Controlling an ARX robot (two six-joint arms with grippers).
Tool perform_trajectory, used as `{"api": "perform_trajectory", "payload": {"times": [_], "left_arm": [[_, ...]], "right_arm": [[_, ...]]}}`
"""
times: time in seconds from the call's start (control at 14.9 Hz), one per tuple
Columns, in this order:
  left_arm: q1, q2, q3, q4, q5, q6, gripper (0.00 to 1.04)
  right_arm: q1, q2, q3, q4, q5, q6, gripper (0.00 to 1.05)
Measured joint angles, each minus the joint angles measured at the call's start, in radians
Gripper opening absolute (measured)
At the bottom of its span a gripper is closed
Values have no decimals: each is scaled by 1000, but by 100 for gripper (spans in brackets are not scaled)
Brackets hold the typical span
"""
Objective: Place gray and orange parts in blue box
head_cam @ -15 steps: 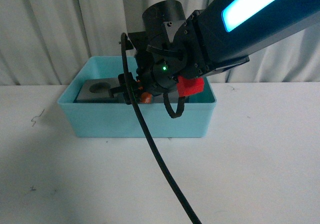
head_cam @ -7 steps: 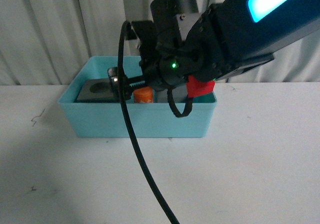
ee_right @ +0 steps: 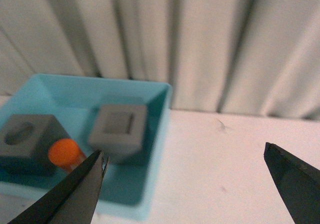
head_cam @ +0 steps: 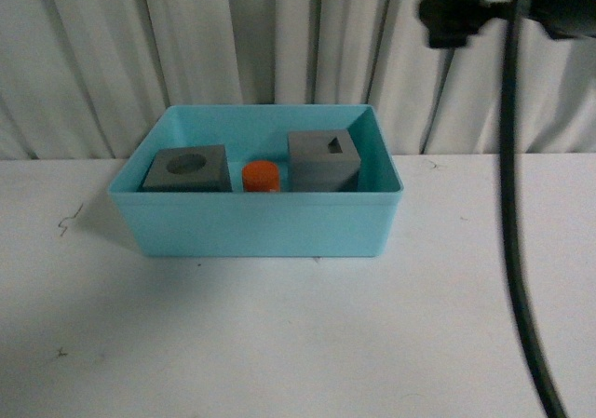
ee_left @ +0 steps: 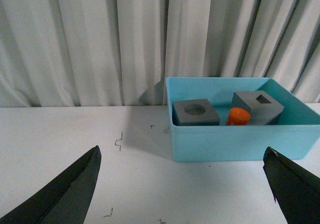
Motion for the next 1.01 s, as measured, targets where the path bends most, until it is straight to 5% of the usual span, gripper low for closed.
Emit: {"api": "perform_trajectory", "payload": {"times": [0.27, 0.47, 0.6, 0.67, 0.8, 1.01], "left_arm": [[0, 0, 0, 0, 0, 0, 98], [0, 0, 0, 0, 0, 0, 98], [0, 0, 0, 0, 0, 0, 98], [0, 0, 0, 0, 4, 0, 98], [1, 0, 0, 0, -4, 0, 98], [1, 0, 0, 0, 0, 0, 98]], "right_arm": [[-158, -559, -468, -200, 138, 106, 98], [16, -858, -648, -459, 316, 327, 98], [188, -801, -648, -335, 438, 420, 96], [184, -780, -734, -74, 427, 332, 86], [87, -886, -883, 169, 385, 126, 64], [-14, -1036, -900, 107, 274, 9, 29]]}}
